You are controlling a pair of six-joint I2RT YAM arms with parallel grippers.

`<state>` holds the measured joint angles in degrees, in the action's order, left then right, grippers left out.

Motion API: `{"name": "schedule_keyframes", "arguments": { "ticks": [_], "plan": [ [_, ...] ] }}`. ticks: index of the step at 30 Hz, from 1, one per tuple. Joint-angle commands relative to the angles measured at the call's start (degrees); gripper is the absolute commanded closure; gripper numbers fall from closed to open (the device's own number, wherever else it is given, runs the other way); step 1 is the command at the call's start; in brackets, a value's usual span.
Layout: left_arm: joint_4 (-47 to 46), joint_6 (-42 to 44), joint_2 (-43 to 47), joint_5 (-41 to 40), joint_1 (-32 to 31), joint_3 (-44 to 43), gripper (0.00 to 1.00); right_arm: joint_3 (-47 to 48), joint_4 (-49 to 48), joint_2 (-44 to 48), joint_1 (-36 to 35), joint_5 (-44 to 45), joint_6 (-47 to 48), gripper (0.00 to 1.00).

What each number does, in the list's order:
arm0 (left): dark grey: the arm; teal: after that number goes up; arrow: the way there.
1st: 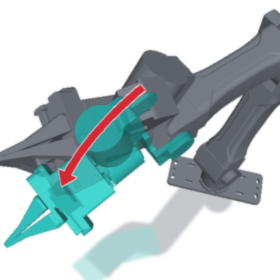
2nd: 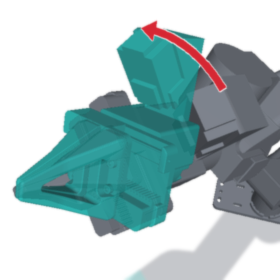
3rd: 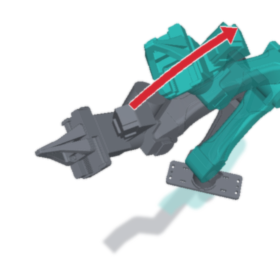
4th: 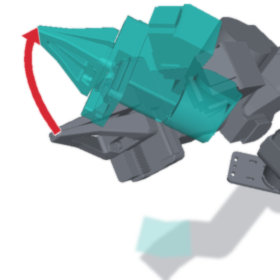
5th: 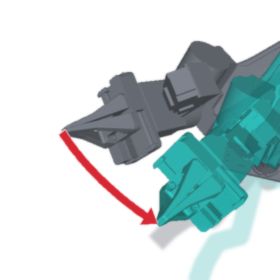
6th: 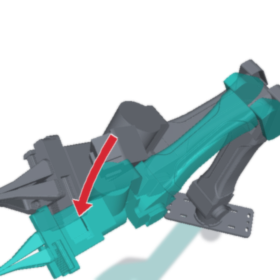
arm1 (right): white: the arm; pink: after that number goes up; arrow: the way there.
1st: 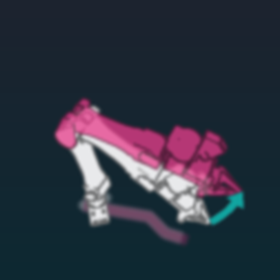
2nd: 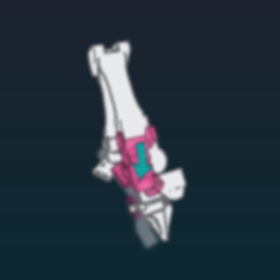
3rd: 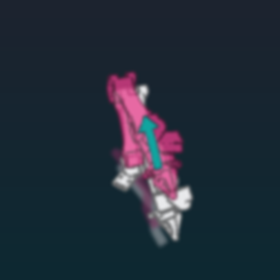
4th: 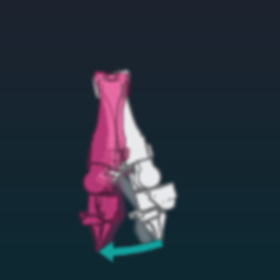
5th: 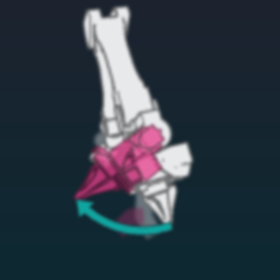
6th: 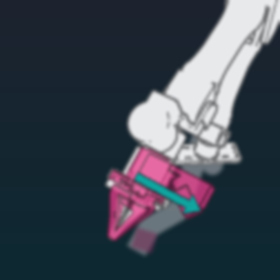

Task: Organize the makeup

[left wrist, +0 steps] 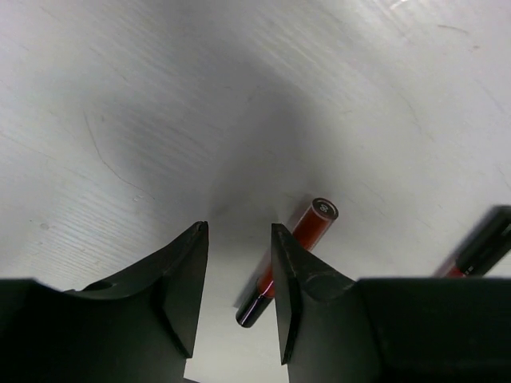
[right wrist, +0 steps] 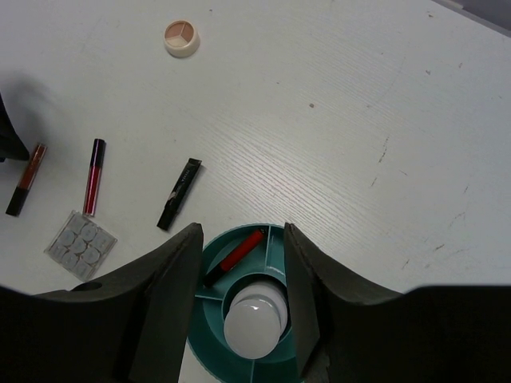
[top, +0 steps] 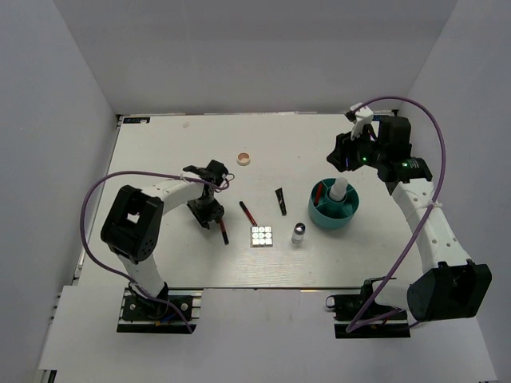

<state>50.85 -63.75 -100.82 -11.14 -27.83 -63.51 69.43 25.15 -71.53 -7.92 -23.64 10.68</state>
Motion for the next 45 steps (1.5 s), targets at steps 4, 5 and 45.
{"name": "schedule_keyframes", "arguments": {
  "ticks": [4, 5, 45],
  "plan": [
    [-2.4, 2.4, 6.9, 1.2, 0.3, -1.4, 0.54, -1.1, -2.2, 1.7, 0.3, 0.8, -0.5, 0.49],
    [-3.5, 3.6, 8.1, 1.6, 0.3, -0.8, 0.54, -1.1, -2.2, 1.7, 0.1, 0.9, -0.5, 0.49],
    [-3.5, 20.6, -5.3, 6.7, -1.4, -3.6, 0.85, -0.6, -2.7, 0.7, 0.2, 0.7, -1.2, 0.48]
  ]
}}
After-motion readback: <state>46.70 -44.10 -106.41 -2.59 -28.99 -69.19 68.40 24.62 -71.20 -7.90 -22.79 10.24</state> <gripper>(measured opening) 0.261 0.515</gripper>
